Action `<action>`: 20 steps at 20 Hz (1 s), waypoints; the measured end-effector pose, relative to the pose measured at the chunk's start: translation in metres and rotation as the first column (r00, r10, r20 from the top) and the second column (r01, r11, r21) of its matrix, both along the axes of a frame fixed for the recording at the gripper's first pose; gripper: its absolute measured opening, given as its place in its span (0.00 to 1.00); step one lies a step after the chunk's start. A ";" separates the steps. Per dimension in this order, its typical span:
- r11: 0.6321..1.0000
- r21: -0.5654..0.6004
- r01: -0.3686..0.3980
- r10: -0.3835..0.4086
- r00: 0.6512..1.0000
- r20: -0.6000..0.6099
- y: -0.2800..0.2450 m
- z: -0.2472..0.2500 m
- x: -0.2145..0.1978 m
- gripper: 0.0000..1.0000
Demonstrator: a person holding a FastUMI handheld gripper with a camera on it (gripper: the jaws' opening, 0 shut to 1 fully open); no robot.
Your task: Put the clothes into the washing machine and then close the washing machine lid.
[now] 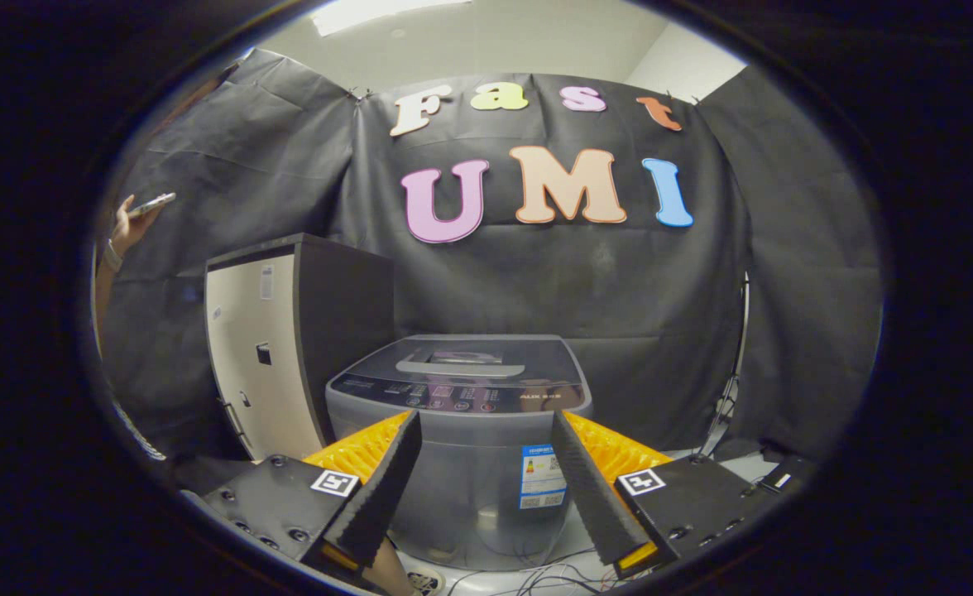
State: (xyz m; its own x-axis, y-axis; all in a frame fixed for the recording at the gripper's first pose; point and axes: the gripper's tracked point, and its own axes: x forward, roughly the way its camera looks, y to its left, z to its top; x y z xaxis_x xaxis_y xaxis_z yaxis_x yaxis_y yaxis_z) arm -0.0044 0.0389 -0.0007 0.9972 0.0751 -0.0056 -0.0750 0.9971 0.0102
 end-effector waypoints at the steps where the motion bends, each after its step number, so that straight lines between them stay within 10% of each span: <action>1: 1.000 0.000 0.000 0.000 1.000 0.000 0.000 0.000 0.000 0.98; 20: 1.000 -0.002 0.007 -0.007 1.000 0.003 0.000 -0.001 0.001 0.98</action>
State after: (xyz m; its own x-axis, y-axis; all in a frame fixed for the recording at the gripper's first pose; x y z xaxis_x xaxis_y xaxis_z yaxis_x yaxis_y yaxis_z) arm -0.0034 0.0385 -0.0014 0.9977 0.0679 -0.0028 -0.0679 0.9977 0.0079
